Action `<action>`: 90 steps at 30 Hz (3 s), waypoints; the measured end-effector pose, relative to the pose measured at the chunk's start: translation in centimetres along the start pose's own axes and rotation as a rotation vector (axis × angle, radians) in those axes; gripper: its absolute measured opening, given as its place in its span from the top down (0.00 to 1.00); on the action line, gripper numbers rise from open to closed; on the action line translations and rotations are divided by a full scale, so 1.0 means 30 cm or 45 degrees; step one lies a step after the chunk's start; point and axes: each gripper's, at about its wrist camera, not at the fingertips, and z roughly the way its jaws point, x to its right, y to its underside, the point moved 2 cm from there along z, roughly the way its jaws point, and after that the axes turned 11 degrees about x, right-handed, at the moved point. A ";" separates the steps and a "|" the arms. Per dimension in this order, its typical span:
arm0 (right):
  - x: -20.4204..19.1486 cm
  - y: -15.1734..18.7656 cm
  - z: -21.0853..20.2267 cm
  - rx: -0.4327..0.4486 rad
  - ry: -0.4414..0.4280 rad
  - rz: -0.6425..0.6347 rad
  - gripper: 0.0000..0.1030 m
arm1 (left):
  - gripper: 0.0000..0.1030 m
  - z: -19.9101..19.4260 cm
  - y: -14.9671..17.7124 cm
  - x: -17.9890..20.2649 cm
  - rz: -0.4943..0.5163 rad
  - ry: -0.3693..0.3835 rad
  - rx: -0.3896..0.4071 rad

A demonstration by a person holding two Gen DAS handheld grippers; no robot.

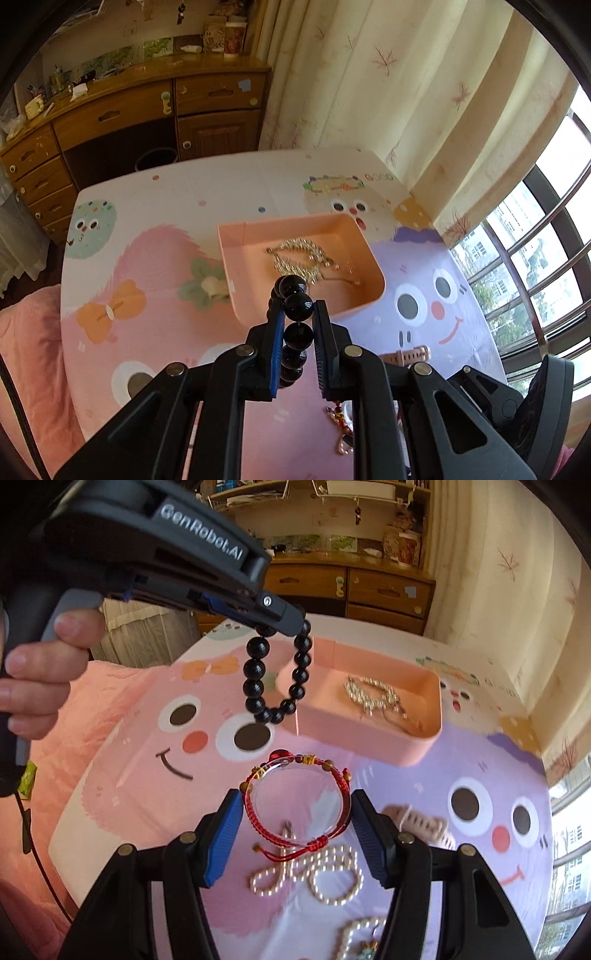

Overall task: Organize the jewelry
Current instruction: 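Lower both bracelets into the pink tray and open both grippers, then withdraw both grippers from the tray toward the remaining pearl jewelry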

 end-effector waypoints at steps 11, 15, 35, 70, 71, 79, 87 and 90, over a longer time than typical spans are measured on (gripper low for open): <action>0.060 -0.148 0.050 0.087 0.057 -0.041 0.42 | 0.87 0.003 -0.103 -0.044 -0.036 0.027 0.128; 0.082 -0.184 0.076 0.125 0.108 -0.029 0.42 | 0.87 0.031 -0.129 -0.037 -0.032 0.036 0.147; 0.186 -0.232 0.202 0.099 0.235 0.068 0.40 | 0.82 0.098 -0.140 -0.036 -0.050 0.010 0.127; 0.263 -0.054 -0.107 0.011 0.105 0.125 0.40 | 0.21 -0.034 0.095 0.063 -0.145 -0.331 -0.058; 0.268 -0.040 -0.122 -0.004 0.089 0.129 0.40 | 0.20 -0.042 0.107 0.072 -0.154 -0.349 -0.061; 0.292 0.067 -0.214 -0.104 -0.010 0.078 0.40 | 0.20 -0.063 0.215 0.131 -0.280 -0.411 -0.132; 0.287 0.155 -0.251 -0.189 -0.108 0.085 0.33 | 0.20 -0.046 0.329 0.186 -0.357 -0.465 -0.227; 0.268 0.195 -0.249 -0.233 -0.135 0.066 0.32 | 0.20 -0.021 0.372 0.210 -0.371 -0.481 -0.281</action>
